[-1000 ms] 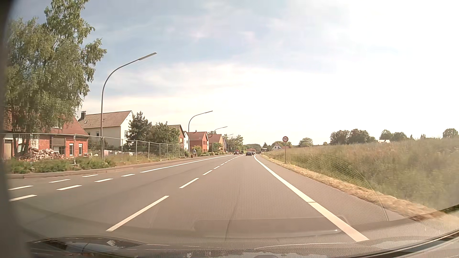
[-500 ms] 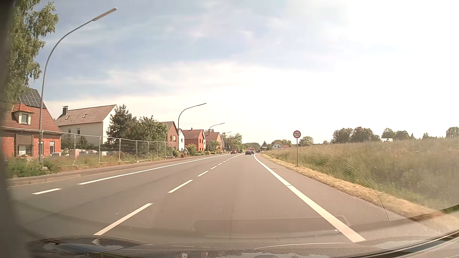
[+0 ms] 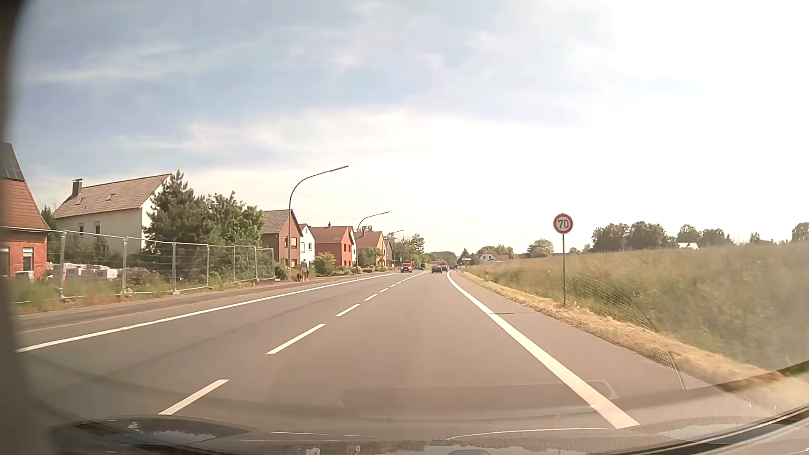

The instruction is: Follow the waypoints while adhering to traffic rules and regulations

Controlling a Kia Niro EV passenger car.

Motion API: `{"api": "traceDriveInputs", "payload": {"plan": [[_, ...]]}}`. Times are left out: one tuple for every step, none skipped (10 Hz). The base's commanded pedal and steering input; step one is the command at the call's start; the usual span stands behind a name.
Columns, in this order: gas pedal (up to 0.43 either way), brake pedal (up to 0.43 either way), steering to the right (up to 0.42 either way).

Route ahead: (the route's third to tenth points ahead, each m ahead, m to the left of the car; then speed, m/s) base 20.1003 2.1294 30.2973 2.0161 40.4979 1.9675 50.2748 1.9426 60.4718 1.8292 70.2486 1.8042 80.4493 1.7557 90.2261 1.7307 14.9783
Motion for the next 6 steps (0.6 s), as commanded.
{"api": "traceDriveInputs", "payload": {"plan": [[0.177,0.000,0.000],[0.177,0.000,-0.001],[0.177,0.000,-0.003],[0.177,0.000,-0.005],[0.177,0.000,-0.005],[0.177,0.000,-0.005]]}}
